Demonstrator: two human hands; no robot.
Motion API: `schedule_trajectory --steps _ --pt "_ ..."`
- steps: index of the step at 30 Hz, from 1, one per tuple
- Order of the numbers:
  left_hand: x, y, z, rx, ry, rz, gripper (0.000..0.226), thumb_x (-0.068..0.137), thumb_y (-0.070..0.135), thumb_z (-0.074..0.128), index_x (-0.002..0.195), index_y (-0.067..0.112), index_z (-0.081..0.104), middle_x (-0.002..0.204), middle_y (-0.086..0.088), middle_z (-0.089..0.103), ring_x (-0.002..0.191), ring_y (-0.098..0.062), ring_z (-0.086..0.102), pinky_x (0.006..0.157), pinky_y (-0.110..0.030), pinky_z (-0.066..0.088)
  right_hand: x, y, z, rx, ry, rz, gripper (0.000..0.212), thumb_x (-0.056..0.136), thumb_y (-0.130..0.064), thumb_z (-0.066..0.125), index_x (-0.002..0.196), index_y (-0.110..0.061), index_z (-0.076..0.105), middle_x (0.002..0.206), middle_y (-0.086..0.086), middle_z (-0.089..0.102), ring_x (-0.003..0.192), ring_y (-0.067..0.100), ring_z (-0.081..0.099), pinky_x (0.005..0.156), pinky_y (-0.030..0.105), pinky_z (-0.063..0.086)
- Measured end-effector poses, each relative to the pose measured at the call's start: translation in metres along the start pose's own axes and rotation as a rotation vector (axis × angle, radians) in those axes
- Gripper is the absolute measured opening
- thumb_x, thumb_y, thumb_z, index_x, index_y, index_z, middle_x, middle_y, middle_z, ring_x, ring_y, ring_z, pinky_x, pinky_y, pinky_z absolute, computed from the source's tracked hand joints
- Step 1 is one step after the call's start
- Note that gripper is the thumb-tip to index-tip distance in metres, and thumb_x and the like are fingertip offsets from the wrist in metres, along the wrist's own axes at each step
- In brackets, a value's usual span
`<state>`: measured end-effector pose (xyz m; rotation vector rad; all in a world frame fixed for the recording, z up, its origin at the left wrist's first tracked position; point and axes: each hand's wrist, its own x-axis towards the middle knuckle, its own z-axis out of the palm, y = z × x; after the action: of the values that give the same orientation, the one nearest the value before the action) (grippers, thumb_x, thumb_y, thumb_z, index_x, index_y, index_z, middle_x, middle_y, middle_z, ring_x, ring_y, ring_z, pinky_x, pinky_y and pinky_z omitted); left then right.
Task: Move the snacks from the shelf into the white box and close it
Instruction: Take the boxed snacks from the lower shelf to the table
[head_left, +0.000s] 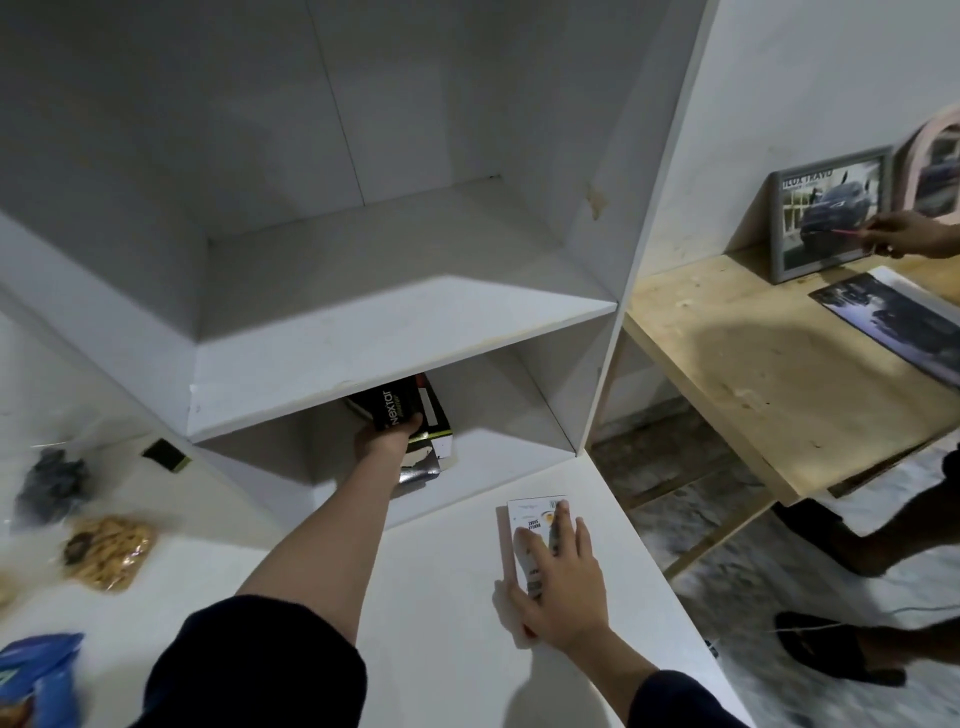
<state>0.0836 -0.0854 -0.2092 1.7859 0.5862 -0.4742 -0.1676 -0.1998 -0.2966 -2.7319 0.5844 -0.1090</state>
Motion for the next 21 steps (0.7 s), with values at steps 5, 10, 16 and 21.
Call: schedule_trajectory --steps 5,10,16,21 --pt "-0.005 -0.010 0.001 -0.055 -0.046 -0.029 0.046 0.065 0.028 0.086 0.098 0.010 0.060 0.101 -0.004 0.063 0.091 -0.023 0.056 0.083 -0.035 0.054 0.002 0.006 -0.001 -0.013 0.002 0.044 0.052 0.069 -0.066 0.051 0.113 -0.038 0.052 0.150 0.019 0.033 0.125 0.049 0.043 0.080 0.046 0.053" --pt "-0.006 0.003 -0.004 -0.032 -0.049 0.091 0.076 0.057 0.057 0.081 0.113 0.010 0.062 0.110 -0.004 0.064 0.100 -0.024 0.059 0.091 -0.033 0.047 0.002 0.004 -0.003 -0.018 -0.004 0.047 0.051 0.068 -0.066 0.054 0.110 -0.037 0.053 0.148 0.020 0.036 0.123 0.048 0.046 0.075 0.044 0.055" --pt "0.019 0.015 0.005 0.394 0.026 0.126 0.115 0.059 0.086 0.050 0.142 0.008 0.037 0.149 -0.018 0.032 0.135 -0.035 0.034 0.110 -0.045 0.032 0.000 0.005 -0.002 -0.013 0.007 0.034 0.051 0.070 -0.066 0.054 0.111 -0.036 0.053 0.150 0.019 0.034 0.123 0.048 0.044 0.075 0.045 0.055" --pt "0.004 0.019 0.021 0.402 -0.071 0.243 0.092 0.081 0.056 0.062 0.146 0.003 0.025 0.154 -0.019 0.021 0.138 -0.033 0.030 0.110 -0.037 0.032 0.001 0.005 -0.002 0.001 -0.005 0.031 0.053 0.068 -0.065 0.054 0.114 -0.039 0.051 0.150 0.019 0.034 0.125 0.047 0.044 0.076 0.046 0.056"
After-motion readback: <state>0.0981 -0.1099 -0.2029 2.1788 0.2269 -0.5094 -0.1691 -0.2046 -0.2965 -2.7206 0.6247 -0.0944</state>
